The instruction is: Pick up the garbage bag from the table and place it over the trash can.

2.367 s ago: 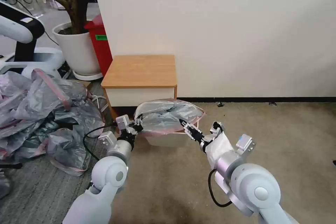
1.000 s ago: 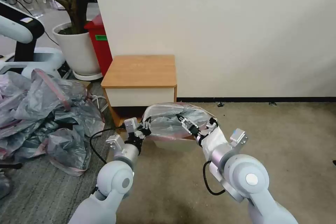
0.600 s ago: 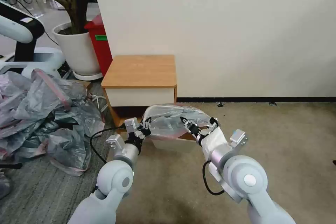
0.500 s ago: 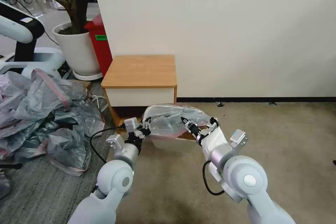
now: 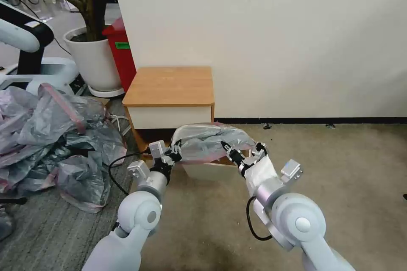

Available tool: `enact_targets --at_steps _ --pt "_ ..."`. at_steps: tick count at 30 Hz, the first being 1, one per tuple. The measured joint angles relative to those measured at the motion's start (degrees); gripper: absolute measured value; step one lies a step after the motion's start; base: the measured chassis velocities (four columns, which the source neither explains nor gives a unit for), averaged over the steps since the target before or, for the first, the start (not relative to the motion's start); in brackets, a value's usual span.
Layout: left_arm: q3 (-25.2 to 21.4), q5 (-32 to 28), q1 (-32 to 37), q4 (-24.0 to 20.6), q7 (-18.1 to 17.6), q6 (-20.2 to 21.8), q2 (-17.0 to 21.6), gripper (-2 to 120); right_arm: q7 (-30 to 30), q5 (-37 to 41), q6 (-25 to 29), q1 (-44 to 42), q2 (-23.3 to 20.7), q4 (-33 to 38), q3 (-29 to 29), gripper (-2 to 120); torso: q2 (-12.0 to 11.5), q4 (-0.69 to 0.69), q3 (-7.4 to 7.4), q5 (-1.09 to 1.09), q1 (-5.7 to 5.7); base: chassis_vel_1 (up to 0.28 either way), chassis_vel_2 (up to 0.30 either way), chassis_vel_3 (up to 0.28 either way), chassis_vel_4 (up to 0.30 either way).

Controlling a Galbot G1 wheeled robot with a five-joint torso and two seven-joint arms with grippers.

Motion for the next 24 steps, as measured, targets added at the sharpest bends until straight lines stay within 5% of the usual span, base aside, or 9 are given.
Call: enact_targets --at_steps 24 --pt "-2.4 -2.6 -1.7 1.2 -2.3 -0.8 -1.9 9 -0.9 -2.2 1.0 -4.2 0.6 2.7 1.0 0 0.0 0.00 0.00 0.00 0.00 0.000 0.000 0.000 0.000"
